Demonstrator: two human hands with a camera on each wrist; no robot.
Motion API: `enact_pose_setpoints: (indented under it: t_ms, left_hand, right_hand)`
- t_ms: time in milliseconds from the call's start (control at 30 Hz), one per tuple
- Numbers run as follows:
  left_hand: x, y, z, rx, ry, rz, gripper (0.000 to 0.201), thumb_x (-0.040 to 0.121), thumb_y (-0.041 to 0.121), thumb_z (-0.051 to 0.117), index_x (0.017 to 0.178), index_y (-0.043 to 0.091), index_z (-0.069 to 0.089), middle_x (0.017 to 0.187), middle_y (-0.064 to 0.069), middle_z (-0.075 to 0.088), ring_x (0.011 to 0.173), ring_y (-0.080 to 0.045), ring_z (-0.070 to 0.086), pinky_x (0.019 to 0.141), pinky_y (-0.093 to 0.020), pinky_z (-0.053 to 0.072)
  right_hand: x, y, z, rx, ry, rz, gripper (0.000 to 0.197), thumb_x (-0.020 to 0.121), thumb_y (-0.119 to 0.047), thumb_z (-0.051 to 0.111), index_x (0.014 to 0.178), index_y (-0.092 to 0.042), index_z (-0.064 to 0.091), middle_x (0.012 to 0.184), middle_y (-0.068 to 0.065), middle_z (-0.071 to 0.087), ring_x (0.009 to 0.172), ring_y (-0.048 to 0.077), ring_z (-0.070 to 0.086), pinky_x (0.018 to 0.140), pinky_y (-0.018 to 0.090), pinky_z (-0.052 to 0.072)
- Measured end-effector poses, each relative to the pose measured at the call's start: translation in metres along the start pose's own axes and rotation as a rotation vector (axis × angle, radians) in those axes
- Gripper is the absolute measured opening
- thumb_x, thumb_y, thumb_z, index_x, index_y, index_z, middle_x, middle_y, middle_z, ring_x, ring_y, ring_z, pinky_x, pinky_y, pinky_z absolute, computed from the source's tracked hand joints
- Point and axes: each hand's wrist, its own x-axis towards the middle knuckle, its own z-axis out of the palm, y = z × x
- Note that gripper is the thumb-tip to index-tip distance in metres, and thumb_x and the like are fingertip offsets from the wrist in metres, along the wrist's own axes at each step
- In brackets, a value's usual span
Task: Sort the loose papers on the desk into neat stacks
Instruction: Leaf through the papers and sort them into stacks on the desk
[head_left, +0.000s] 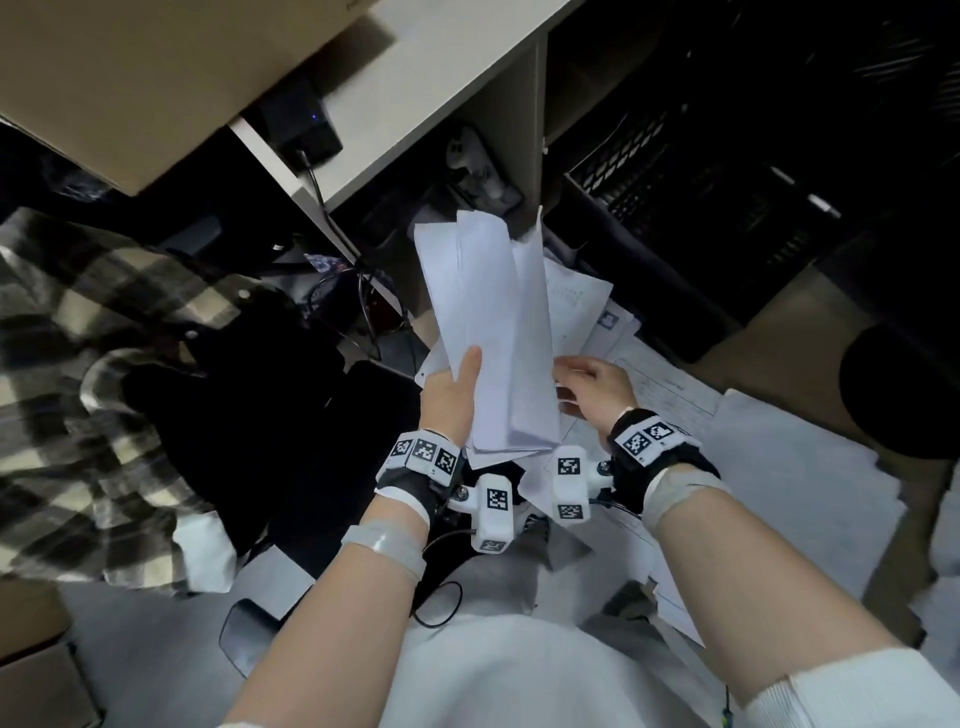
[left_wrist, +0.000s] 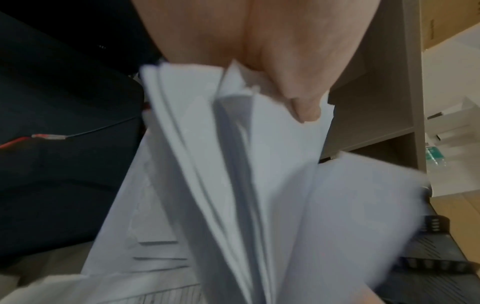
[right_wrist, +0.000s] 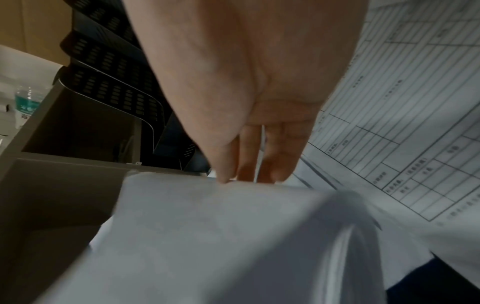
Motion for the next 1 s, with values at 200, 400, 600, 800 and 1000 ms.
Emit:
enact_pose_setpoints:
  t_ms: [200,400,600,800,1000]
  left_hand:
    - [0.005,-0.012,-0.012,0.067,0.018,0.073,0.040,0.095,0.038,0.061,0.125,0.012,0.066,0.107,0.002,0.073,0.101,-0.017,0.069,0.090,-0.035,0.055]
    - [0.008,-0.015,-0.026,0.102,0.082,0.026,0.029,0.096,0.029,0.062,0.111,0.005,0.069,0.097,-0.001,0.071,0.096,-0.023,0.069,0.086,-0.035,0.056]
    - [-0.001,-0.010,-0.024,0.051,-0.071,0.033,0.029,0.098,0.022,0.062,0.118,0.002,0.066,0.105,-0.004,0.071,0.097,-0.020,0.069,0.077,-0.023,0.055]
    - [-0.035,-0.004,0.015,0.030,-0.349,-0.046,0.028,0.096,0.025,0.065,0.111,0.000,0.068,0.098,-0.004,0.075,0.083,-0.008,0.072,0.066,-0.015,0.056]
    - [-0.056,-0.009,0.069,0.172,-0.400,0.035,0.020,0.098,0.020,0.061,0.083,0.007,0.064,0.069,0.002,0.063,0.059,-0.005,0.060,0.049,-0.009,0.044]
  right_hand:
    - [0.008,-0.009,-0.005,0.025,0.066,0.225,0.082,0.074,-0.077,0.058,0.125,-0.013,0.059,0.117,-0.002,0.060,0.105,0.028,0.062,0.099,0.041,0.048]
    - [0.014,0.020,-0.003,-0.254,0.189,0.020,0.028,0.080,-0.022,0.056,0.069,0.004,0.056,0.066,0.013,0.035,0.067,0.016,0.032,0.060,0.034,0.038]
    - [0.006,0.025,-0.007,-0.265,0.162,0.110,0.033,0.077,-0.027,0.062,0.074,0.006,0.060,0.070,0.008,0.052,0.070,0.017,0.045,0.065,0.030,0.036]
    - [-0.021,0.056,-0.053,-0.256,0.166,0.199,0.024,0.086,-0.021,0.065,0.101,-0.003,0.070,0.097,0.009,0.068,0.093,0.028,0.063,0.075,0.030,0.051]
    - [-0.053,0.096,-0.121,-0.211,0.449,0.297,0.020,0.088,-0.015,0.056,0.086,0.003,0.066,0.079,0.010,0.061,0.070,0.025,0.055,0.064,0.025,0.039]
